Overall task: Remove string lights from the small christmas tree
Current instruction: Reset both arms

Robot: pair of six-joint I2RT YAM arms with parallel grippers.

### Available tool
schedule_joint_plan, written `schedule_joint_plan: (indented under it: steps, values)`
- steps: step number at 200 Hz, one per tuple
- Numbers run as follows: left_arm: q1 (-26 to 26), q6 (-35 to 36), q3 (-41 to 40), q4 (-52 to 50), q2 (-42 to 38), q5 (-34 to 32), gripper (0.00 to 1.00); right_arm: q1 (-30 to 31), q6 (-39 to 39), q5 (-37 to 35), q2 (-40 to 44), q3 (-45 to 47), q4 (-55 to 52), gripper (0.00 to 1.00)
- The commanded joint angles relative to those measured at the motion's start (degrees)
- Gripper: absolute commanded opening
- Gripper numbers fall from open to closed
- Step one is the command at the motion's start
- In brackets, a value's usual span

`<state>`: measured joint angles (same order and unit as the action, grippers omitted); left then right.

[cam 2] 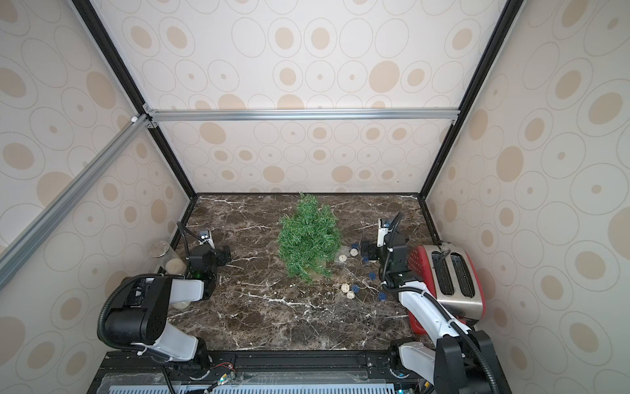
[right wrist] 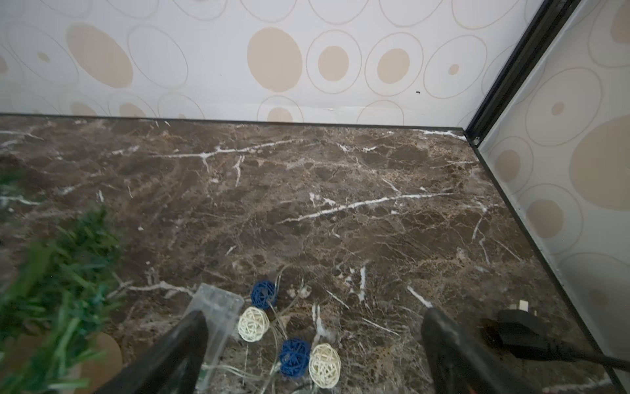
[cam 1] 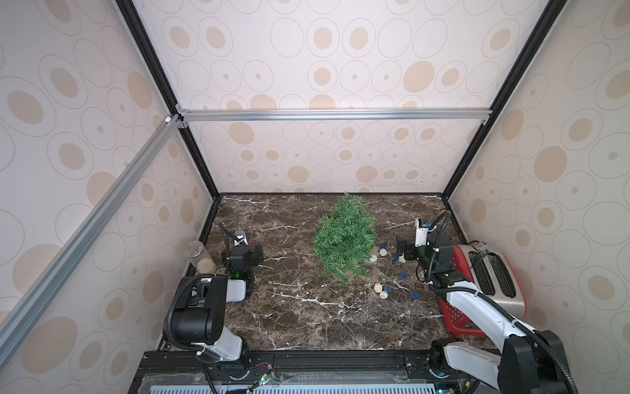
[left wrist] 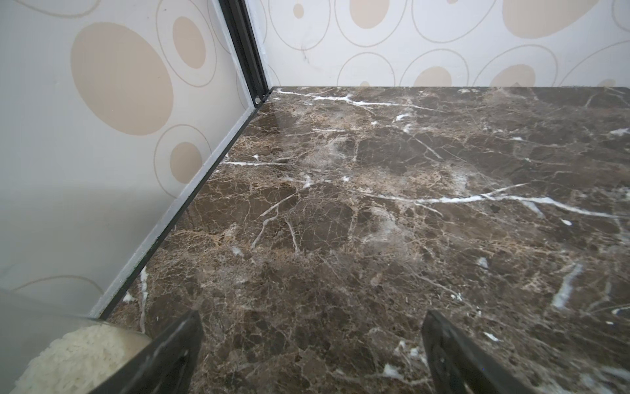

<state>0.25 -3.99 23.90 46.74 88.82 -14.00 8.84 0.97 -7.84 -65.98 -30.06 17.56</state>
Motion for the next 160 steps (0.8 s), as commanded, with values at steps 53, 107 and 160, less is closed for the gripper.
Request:
schedule_joint_plan:
  steps: [53,107,160]
  values:
    - [0.1,0.8,0.2,2.1,-0.5,-0.1,0.99,-1.3,-5.3,-4.5,-20.5,9.5,35.0,0.99]
    - [0.1,0.8,0.2,2.0,-0.5,-0.1,0.99,-5.1,-1.5,-0.8,-22.9,6.1,29.7,0.98]
    - [0.1,0.8,0.3,2.0,-0.4,-0.1,0.99,-5.1,-1.4,-0.8,-22.3,5.9,28.4,0.98]
